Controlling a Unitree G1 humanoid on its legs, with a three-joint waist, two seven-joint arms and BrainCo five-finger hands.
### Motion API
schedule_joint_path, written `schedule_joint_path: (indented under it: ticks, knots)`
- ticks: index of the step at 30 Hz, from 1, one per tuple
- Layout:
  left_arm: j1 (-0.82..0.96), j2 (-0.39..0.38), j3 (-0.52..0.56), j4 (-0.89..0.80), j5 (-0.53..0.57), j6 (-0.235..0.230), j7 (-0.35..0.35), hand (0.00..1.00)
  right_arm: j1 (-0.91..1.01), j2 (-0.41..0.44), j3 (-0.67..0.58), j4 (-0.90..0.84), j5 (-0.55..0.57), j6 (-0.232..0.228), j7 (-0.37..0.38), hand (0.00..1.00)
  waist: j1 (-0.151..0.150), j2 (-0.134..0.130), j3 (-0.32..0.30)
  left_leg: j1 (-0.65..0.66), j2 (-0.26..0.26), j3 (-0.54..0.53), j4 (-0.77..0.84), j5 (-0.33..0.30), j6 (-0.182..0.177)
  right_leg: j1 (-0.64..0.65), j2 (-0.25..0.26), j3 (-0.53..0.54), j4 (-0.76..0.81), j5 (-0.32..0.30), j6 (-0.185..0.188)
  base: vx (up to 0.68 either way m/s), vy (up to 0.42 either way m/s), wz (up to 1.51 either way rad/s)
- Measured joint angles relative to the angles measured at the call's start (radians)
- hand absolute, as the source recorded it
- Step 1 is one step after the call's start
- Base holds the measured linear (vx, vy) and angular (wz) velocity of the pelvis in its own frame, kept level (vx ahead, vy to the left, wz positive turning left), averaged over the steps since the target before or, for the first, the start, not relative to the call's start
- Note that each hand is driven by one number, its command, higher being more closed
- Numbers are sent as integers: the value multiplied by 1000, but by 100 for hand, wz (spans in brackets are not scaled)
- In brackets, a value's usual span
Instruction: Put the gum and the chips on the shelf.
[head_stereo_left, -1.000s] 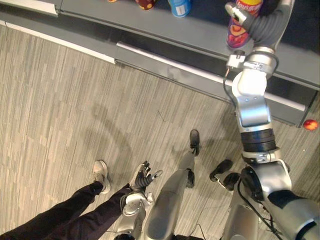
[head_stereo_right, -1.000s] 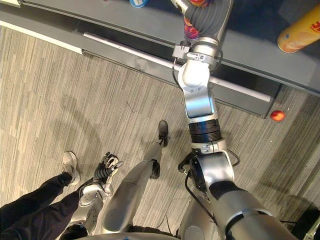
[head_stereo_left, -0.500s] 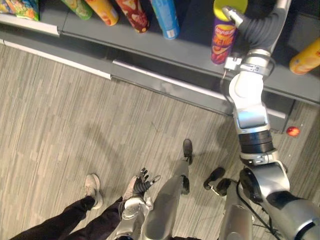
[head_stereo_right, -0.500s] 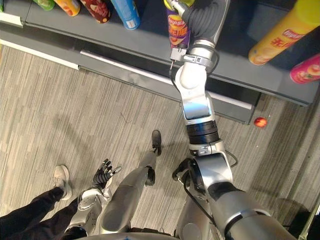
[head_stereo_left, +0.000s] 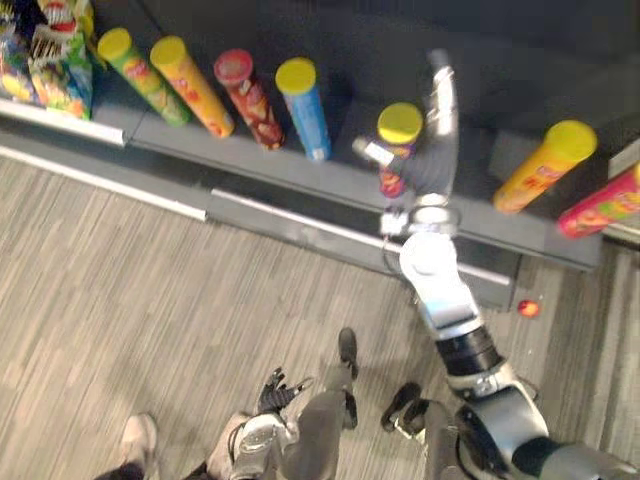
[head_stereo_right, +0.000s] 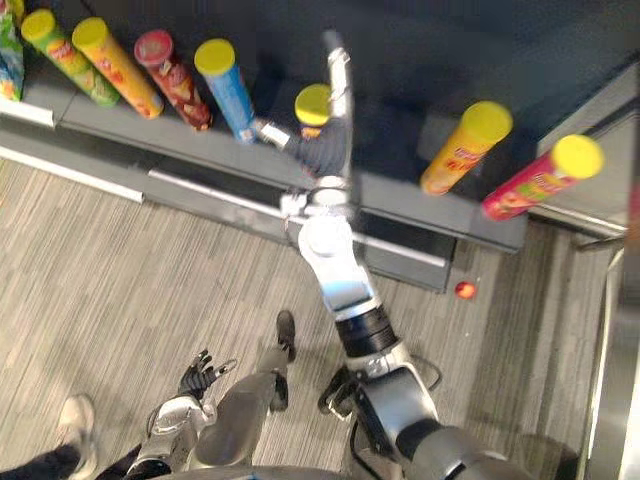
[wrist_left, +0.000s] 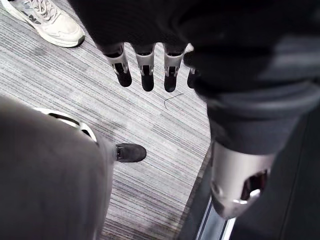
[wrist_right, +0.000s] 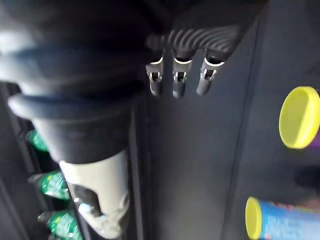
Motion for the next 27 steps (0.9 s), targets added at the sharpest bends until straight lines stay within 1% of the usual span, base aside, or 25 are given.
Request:
schedule_joint_path:
  ticks: [1, 2, 3, 4, 5, 7, 8, 9, 10, 12, 13, 15, 16, 18, 19, 21, 22, 23, 25, 27]
  knots:
    - [-8, 0, 16, 31, 2, 6, 0, 0, 55, 5, 49, -1, 27, -10, 27, 0, 0, -3, -15, 22, 11, 2, -1, -9, -6, 30, 25, 15, -42, 17, 1, 49, -58, -36]
    - [-11, 1, 21, 45, 6, 11, 0, 0, 78, 4, 72, 0, 43, -16, 46, 0, 0, -4, -22, 31, 17, 4, -1, -12, -10, 43, 36, 20, -61, 25, 1, 28, -53, -38]
    - [-11, 6, 24, 67, 27, 18, -2, 0, 112, 1, 120, 12, 71, -29, 86, 0, -8, -6, -44, 39, 29, 12, -1, -17, -12, 60, 59, 30, -104, 45, 0, 17, -46, -36]
    - [-11, 13, 27, 91, 32, 21, -4, 0, 130, -3, 167, 23, 92, -30, 118, 0, -23, -11, -57, 50, 39, 21, -2, -20, -12, 81, 78, 42, -142, 64, -3, 15, -37, -35]
    - [-12, 17, 27, 101, 40, 23, -9, 0, 139, -7, 191, 24, 102, -31, 144, 0, -30, -13, -59, 60, 44, 25, -2, -22, -12, 94, 87, 47, -160, 73, -3, 15, -27, -31]
    - [-12, 29, 27, 129, 75, 34, -22, 0, 194, -34, 235, 24, 139, -36, 233, 0, -42, -24, -82, 87, 55, 33, -3, -29, -9, 130, 112, 74, -211, 99, -4, 5, -22, -32]
    - [-11, 34, 28, 145, 79, 35, -25, 0, 242, -52, 259, 24, 161, -39, 270, 0, -48, -31, -100, 97, 59, 39, -4, -33, -11, 147, 121, 83, -235, 111, -4, 11, -13, -25]
    - [-11, 35, 33, 158, 82, 35, -26, 0, 269, -57, 268, 24, 181, -41, 290, 0, -49, -33, -101, 110, 60, 44, -6, -35, -8, 161, 123, 88, -241, 114, -2, 20, -8, -27]
    - [-11, 37, 51, 170, 99, 35, -27, 0, 335, -61, 270, 28, 200, -42, 322, 0, -54, -40, -107, 138, 61, 58, -9, -42, -8, 185, 125, 103, -247, 117, 0, 9, -4, -30]
    - [-7, 39, 66, 188, 116, 36, -26, 0, 429, -80, 269, 41, 209, -47, 358, 0, -66, -49, -118, 174, 61, 71, -10, -54, -6, 214, 127, 122, -264, 119, 3, -15, 3, -32]
    - [1, 40, 68, 199, 119, 36, -25, 0, 480, -101, 268, 68, 213, -54, 380, 0, -76, -53, -140, 181, 62, 84, -10, -58, -6, 216, 128, 137, -271, 121, 6, -23, 12, -24]
    - [6, 40, 68, 205, 150, 35, -24, 0, 559, -125, 246, 119, 221, -58, 405, 0, -84, -53, -147, 206, 62, 96, -11, -65, -5, 242, 130, 151, -287, 124, 11, 2, 17, -24]
    - [16, 38, 71, 205, 156, 35, -24, 0, 618, -133, 211, 161, 222, -57, 418, 0, -85, -53, -168, 210, 61, 105, -11, -70, -5, 246, 130, 159, -298, 126, 14, 22, 24, -21]
    - [29, 33, 98, 206, 156, 35, -22, 0, 697, -138, 151, 222, 223, -55, 439, 0, -89, -54, -190, 217, 58, 111, -11, -77, 1, 252, 129, 168, -302, 128, 18, 49, 26, -12]
    - [35, 32, 108, 207, 155, 35, -22, 0, 731, -147, 114, 265, 218, -54, 445, 0, -95, -55, -194, 228, 55, 113, -11, -82, 2, 267, 129, 171, -312, 132, 22, 55, 21, -6]
    - [44, 31, 122, 207, 155, 35, -22, 0, 760, -173, 83, 322, 204, -54, 452, 0, -102, -55, -198, 241, 53, 117, -11, -89, 3, 283, 129, 176, -326, 141, 24, 52, 26, -6]
    - [52, 28, 136, 204, 154, 34, -21, 0, 770, -176, 52, 378, 178, -57, 454, 0, -110, -56, -201, 245, 51, 120, -11, -92, 5, 289, 128, 180, -332, 145, 24, 57, 31, -7]
    - [52, 28, 139, 204, 154, 34, -21, 0, 771, -175, 34, 412, 166, -57, 453, 0, -110, -56, -202, 247, 50, 122, -11, -93, 7, 290, 127, 182, -332, 145, 24, 53, 30, -8]
    - [53, 26, 138, 204, 155, 34, -19, 0, 771, -180, -25, 563, 107, -56, 452, 0, -109, -56, -202, 259, 45, 134, -11, -99, 9, 295, 123, 194, -332, 147, 27, 62, 30, -14]
    - [54, 24, 137, 204, 162, 34, -11, 0, 770, -185, -51, 662, 56, -55, 445, 0, -110, -55, -202, 268, 40, 137, -11, -104, 9, 303, 119, 198, -333, 147, 27, 58, 27, -8]
